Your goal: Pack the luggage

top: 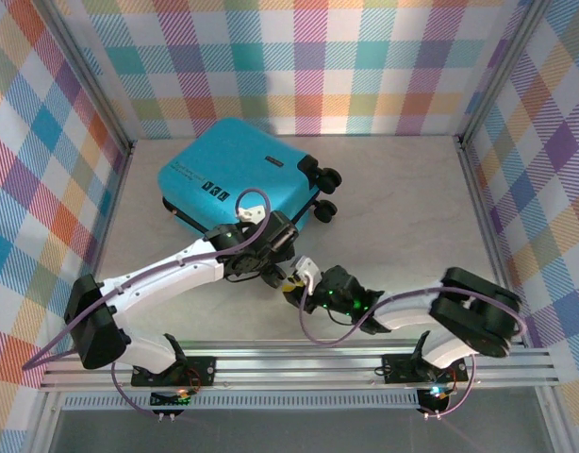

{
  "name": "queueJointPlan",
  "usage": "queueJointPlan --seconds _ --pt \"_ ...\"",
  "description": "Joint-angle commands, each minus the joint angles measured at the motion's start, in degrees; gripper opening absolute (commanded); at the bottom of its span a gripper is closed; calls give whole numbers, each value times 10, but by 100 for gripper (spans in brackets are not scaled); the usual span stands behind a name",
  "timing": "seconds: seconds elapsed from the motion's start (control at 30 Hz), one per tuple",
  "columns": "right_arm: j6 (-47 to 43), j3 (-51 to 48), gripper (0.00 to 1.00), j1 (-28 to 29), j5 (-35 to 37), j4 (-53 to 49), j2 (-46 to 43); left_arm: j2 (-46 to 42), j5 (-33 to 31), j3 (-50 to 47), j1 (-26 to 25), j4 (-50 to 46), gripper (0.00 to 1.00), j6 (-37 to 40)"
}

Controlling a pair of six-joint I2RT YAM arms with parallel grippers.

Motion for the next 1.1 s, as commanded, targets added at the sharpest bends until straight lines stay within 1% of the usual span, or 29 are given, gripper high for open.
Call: queueJointPlan --seconds 0.0,0.1,0.2,0.27,0.33,0.4,0.6,1.0,1.07 --pt "-35 33 33 24 63 125 49 1 -17 24 -4 -10 80 -15" --pt "-35 42 34 31 74 160 75 -2 -20 27 -4 -14 72 -14" --pt "-38 50 33 33 77 164 79 -7 -20 26 -4 -11 62 -7" --pt "-44 59 34 33 77 161 81 -8 -21 26 -4 -11 57 -4" --pt "-50 68 34 33 78 159 86 -7 -20 25 -4 -10 56 -3" --pt "-56 80 34 33 81 163 96 -8 -19 24 -4 -8 52 -1" --pt "-81 105 34 33 104 201 135 -8 -15 28 -4 -3 44 9" --pt "-87 137 34 33 131 249 193 -15 -14 24 -3 1 40 11" --pt "-87 142 32 33 136 246 197 -15 -12 23 -4 3 38 11"
